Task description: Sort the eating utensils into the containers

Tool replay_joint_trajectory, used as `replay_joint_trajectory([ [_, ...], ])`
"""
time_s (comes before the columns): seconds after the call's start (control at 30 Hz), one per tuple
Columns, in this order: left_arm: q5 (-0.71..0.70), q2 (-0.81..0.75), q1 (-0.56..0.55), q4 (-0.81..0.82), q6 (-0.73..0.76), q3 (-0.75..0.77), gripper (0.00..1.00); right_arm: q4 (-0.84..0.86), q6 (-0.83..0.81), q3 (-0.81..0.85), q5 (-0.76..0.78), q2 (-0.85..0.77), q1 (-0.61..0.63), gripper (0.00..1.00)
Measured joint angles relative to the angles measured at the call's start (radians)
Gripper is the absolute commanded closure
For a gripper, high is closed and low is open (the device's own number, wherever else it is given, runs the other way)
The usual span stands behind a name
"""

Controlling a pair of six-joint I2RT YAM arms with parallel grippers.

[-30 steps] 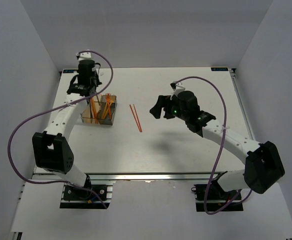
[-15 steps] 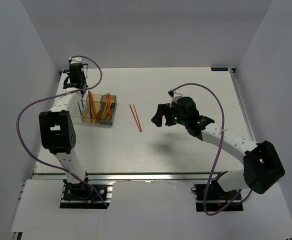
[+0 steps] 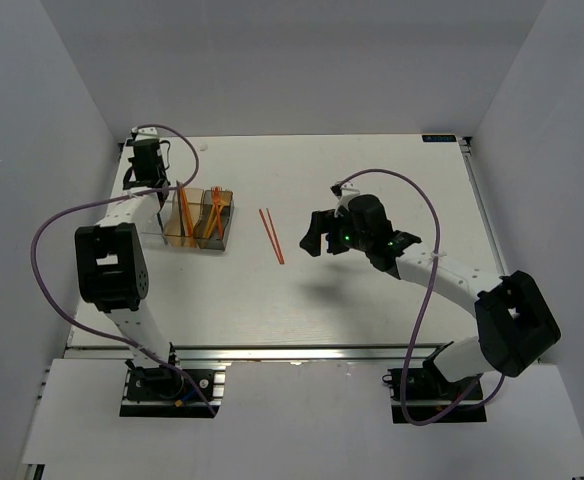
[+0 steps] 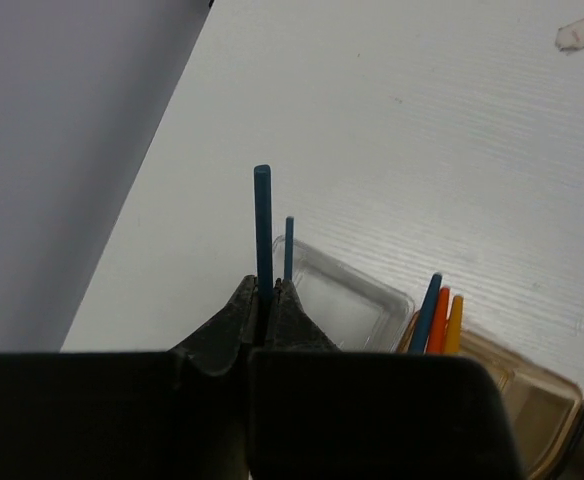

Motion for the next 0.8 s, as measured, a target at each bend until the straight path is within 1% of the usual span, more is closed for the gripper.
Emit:
replay_joint_trajectory([
  [0.2, -0.026, -0.061, 0.002, 0.039, 0.016, -0.107, 0.75, 0.005, 0.006, 0.007, -0.017, 0.014, 0.000, 0.11],
  [0.33, -0.038, -0.068, 0.002, 0.047, 0.014, -0.128, 0.48, 0.006, 0.007, 0.055, -0.031, 0.076, 0.001, 0.11],
  [0.37, -0.042, -0.068, 0.002, 0.048, 0.014, -0.129, 0.37, 0.006, 0.006, 0.070, -0.034, 0.093, 0.004, 0.11],
  [0.47, -0.050, -0.072, 0.002, 0.047, -0.006, -0.132, 0.30, -0.012, -0.006, 0.137, -0.027, 0.158, 0.019, 0.11],
  [0.53, -0.051, -0.084, 0.002, 0.029, -0.025, -0.132, 0.23, -0.055, -0.023, 0.224, 0.000, 0.225, 0.042, 0.11],
  [0.57, -0.051, -0.094, 0.002, 0.013, -0.033, -0.131, 0.05, -0.090, -0.035, 0.274, 0.023, 0.261, 0.052, 0.12],
  [0.6, -0.051, -0.108, 0.002, -0.014, -0.047, -0.126, 0.02, -0.112, -0.045, 0.346, 0.044, 0.314, 0.068, 0.14],
  [0.67, -0.048, -0.142, 0.002, -0.070, -0.095, -0.103, 0.02, -0.176, -0.066, 0.478, 0.105, 0.405, 0.098, 0.20],
  [0.7, -0.043, -0.164, 0.002, -0.099, -0.114, -0.090, 0.02, -0.201, -0.077, 0.536, 0.142, 0.449, 0.113, 0.29],
  [0.77, -0.022, -0.222, 0.002, -0.158, -0.158, -0.053, 0.02, -0.252, -0.092, 0.626, 0.200, 0.521, 0.134, 0.37],
  [0.8, -0.008, -0.256, 0.002, -0.185, -0.183, -0.034, 0.02, -0.273, -0.098, 0.659, 0.221, 0.554, 0.144, 0.49],
])
